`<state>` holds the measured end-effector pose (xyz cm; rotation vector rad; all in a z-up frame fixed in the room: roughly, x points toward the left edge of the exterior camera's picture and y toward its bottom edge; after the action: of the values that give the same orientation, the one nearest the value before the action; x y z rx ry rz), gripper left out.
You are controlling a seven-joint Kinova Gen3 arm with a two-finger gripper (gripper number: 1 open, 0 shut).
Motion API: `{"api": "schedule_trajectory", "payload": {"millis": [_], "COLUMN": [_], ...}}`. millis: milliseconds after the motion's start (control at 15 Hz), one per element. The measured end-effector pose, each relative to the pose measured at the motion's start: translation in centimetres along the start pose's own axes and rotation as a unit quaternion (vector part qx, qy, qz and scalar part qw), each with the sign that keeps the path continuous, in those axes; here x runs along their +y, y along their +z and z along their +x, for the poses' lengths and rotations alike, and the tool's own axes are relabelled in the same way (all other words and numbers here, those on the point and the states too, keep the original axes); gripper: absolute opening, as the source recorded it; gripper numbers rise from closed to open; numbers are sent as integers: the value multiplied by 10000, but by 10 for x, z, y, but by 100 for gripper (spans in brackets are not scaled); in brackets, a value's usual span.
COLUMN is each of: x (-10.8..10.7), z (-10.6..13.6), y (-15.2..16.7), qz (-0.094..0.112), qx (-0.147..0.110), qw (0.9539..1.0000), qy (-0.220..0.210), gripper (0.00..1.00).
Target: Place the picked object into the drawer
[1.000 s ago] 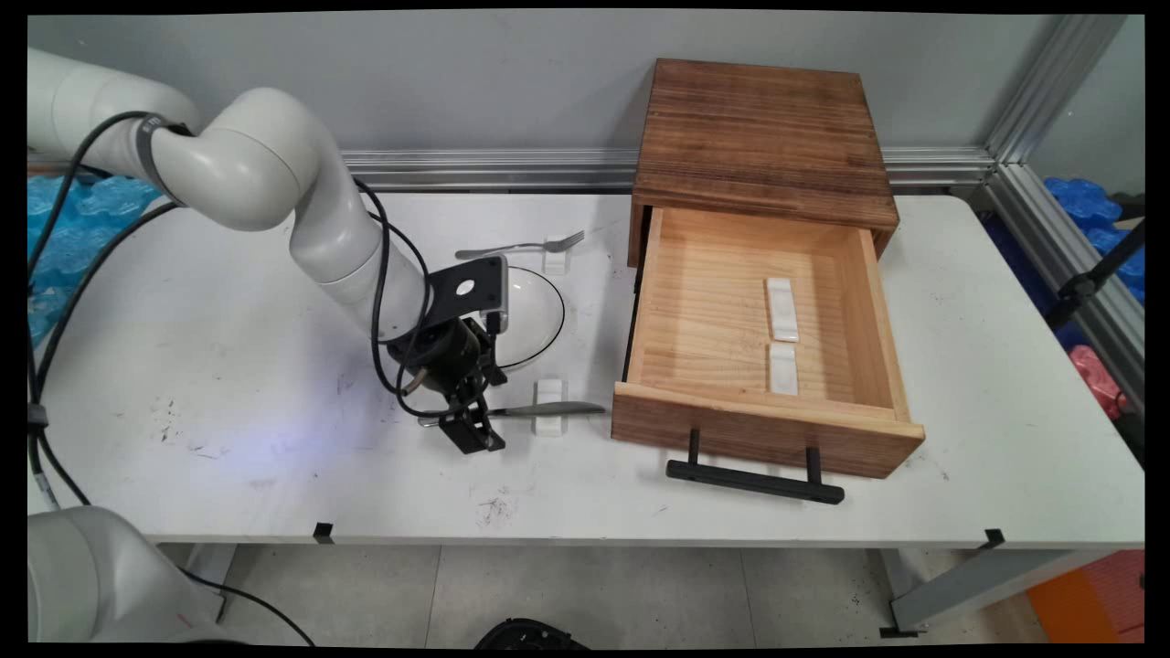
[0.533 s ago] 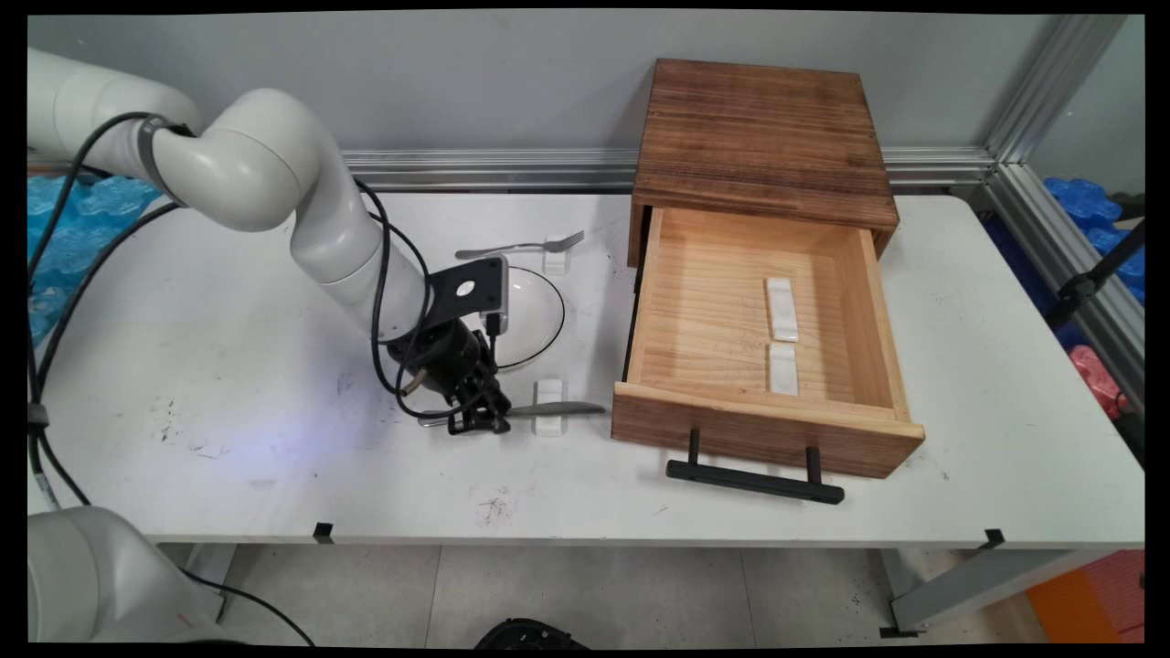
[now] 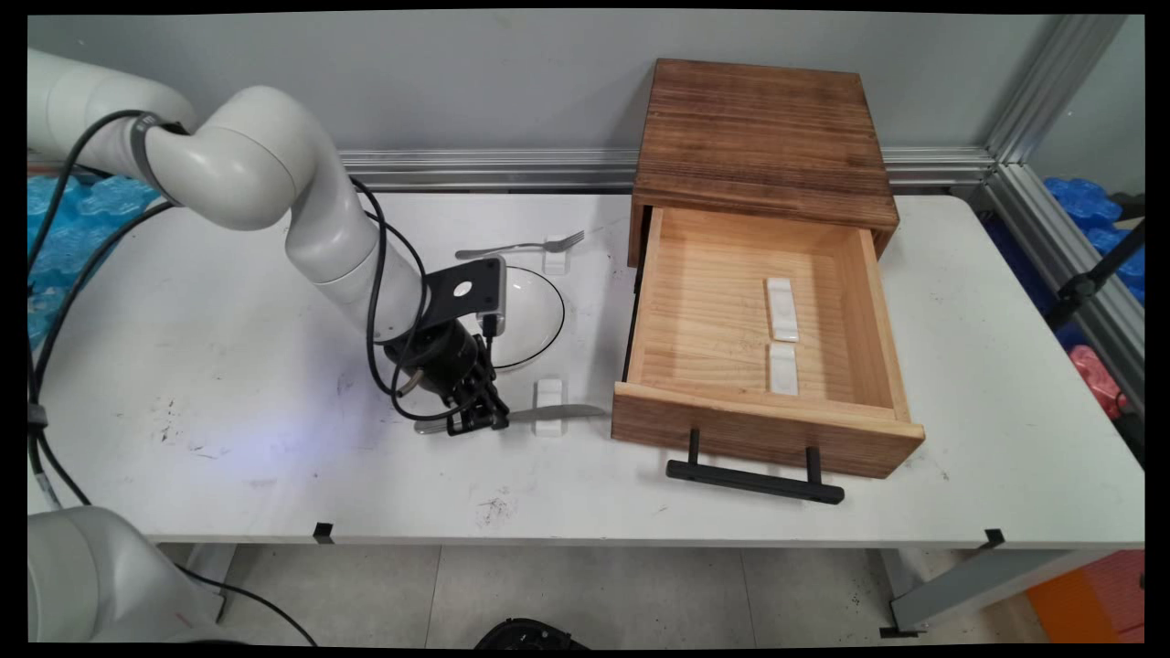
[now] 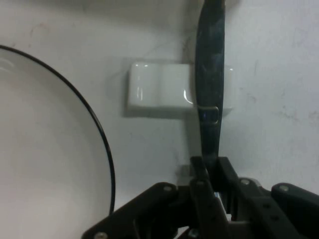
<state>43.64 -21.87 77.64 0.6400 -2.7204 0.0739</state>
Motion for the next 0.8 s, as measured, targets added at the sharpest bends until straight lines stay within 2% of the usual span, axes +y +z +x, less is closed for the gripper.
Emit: {"api": "schedule_trajectory", "payload": {"millis": [333,800], "x": [1,5], "z": [1,5], "y": [-6,-31], "qz": [8,9], "qx": [22,121], "qw": [10000,9998], "qy": [48,138], "gripper": [0,0]}}
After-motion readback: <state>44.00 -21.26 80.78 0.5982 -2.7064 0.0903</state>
